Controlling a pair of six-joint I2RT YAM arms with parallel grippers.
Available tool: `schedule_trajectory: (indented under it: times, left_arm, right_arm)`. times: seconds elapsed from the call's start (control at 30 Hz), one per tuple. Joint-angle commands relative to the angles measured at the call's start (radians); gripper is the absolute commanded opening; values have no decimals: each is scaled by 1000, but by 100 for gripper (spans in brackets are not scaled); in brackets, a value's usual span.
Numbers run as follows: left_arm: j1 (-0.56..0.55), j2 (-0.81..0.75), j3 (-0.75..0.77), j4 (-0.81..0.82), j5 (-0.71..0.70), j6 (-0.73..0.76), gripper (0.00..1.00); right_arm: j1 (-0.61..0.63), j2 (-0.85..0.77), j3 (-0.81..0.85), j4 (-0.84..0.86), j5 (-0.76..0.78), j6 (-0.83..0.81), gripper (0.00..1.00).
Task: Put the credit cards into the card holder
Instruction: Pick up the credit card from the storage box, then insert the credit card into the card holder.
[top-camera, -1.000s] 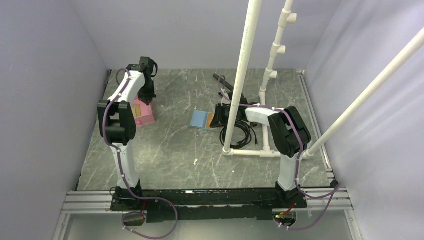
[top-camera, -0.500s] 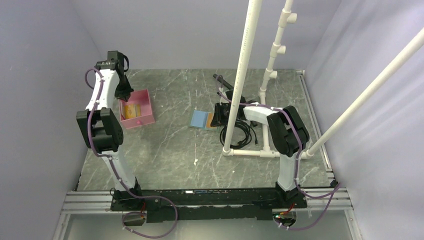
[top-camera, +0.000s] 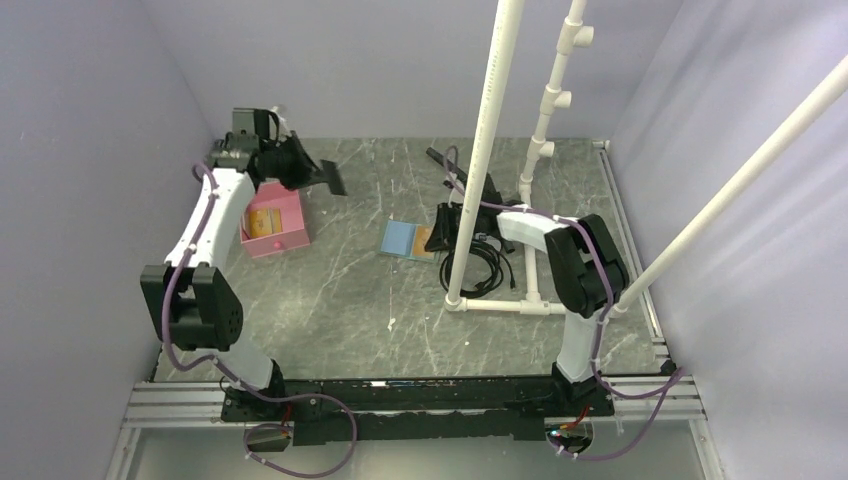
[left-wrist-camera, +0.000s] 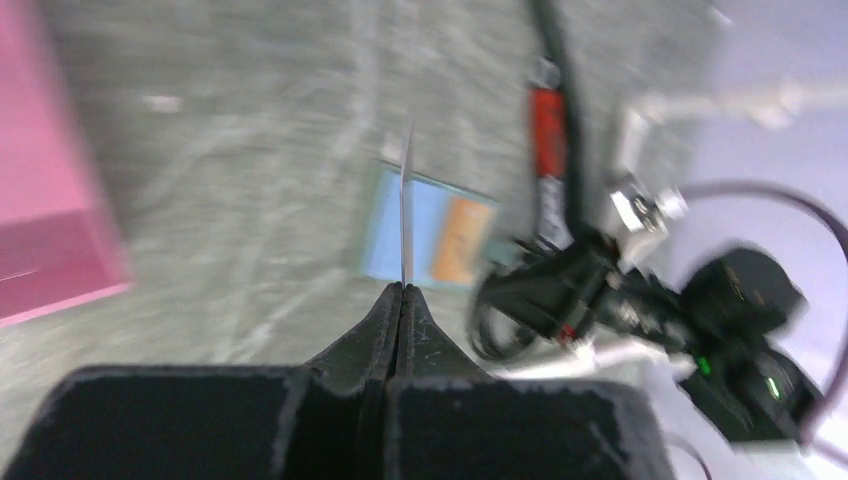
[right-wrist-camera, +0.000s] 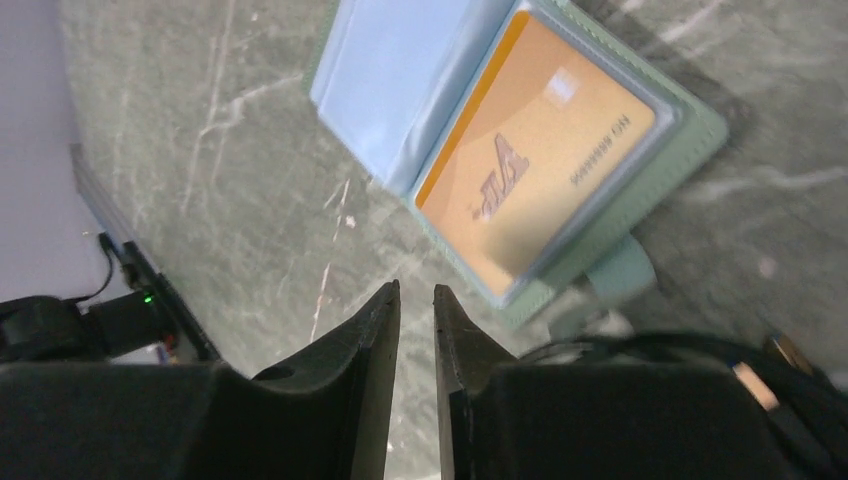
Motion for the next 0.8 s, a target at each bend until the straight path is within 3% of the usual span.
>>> schedule_trajectory:
  times: [0.0, 0.2, 0.33, 0.4, 0.63, 0.77]
  left_arm:
    - [-78, -65, -230, 510, 458, -114, 0]
    - [-173, -46, -533, 1023, 623, -276, 0]
    - [-185, -1, -616, 1269, 734, -364, 0]
    - [-188, 22, -651, 1393, 775, -428, 0]
    - [-215, 104, -698, 1578, 809, -552, 0]
    - [-242, 143, -692, 1620, 814, -590, 0]
  right_arm:
    - [-70, -150, -71, 137, -141, 78, 25]
    - [-100, -202, -179, 412, -303, 244, 45]
    - [-103, -188, -253, 666, -367, 436, 60]
    - [-103, -175, -268, 744, -380, 493, 62]
    - [-102, -150, -299, 938, -375, 652, 61]
    - [-104, -100, -318, 1144, -394, 797, 40]
